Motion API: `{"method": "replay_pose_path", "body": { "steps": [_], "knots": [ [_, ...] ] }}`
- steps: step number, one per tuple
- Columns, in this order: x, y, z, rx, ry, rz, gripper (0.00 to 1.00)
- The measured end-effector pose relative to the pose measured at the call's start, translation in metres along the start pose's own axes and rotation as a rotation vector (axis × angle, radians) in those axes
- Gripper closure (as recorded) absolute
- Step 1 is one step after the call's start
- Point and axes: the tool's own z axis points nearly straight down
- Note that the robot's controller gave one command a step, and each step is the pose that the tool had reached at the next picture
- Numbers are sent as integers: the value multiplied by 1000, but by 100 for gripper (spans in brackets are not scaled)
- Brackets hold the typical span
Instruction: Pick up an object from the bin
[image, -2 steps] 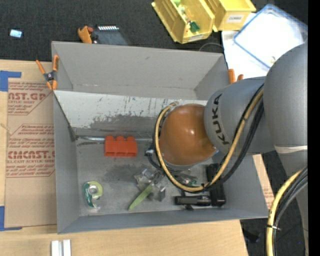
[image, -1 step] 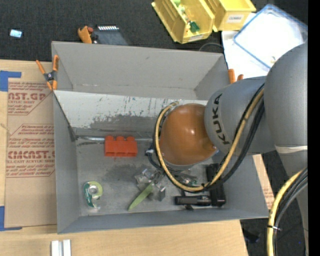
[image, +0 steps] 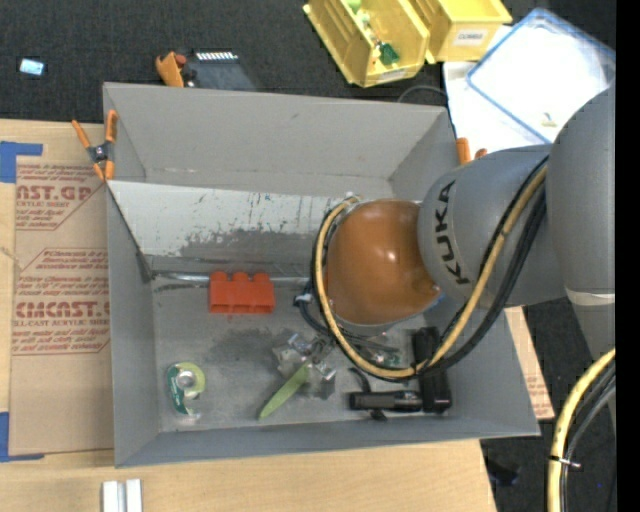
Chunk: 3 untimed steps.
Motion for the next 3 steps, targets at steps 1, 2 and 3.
{"method": "replay_pose_path", "body": {
  "steps": [1,2,3],
  "knots": [
    [0,1,-33,-1,1,0,100],
    [-1,1,-72,0,-1,0,100],
    [-2,1,-92,2,-5,0,100]
  ]
}}
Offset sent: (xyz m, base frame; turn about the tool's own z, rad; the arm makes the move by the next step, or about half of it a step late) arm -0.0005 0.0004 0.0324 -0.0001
